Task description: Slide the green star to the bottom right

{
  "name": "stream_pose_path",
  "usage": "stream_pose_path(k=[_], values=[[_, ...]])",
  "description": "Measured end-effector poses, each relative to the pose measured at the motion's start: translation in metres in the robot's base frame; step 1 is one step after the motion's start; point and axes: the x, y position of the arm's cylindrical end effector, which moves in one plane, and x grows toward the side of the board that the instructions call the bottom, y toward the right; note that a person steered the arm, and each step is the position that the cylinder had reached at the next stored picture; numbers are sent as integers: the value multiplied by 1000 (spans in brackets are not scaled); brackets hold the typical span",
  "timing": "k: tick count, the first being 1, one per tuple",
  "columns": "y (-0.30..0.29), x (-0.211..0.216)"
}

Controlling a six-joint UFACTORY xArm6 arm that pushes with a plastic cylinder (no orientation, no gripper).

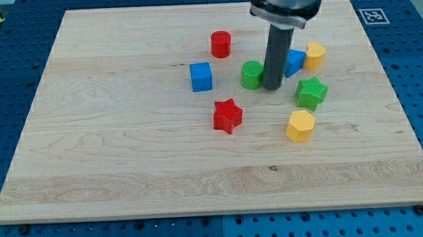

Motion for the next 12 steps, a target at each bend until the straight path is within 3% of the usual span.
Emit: stream_pose_path(k=[1, 3, 5, 7, 9, 12], values=[[3, -2], [33, 35], [52, 36], [49, 3], [86, 35], [122, 39]])
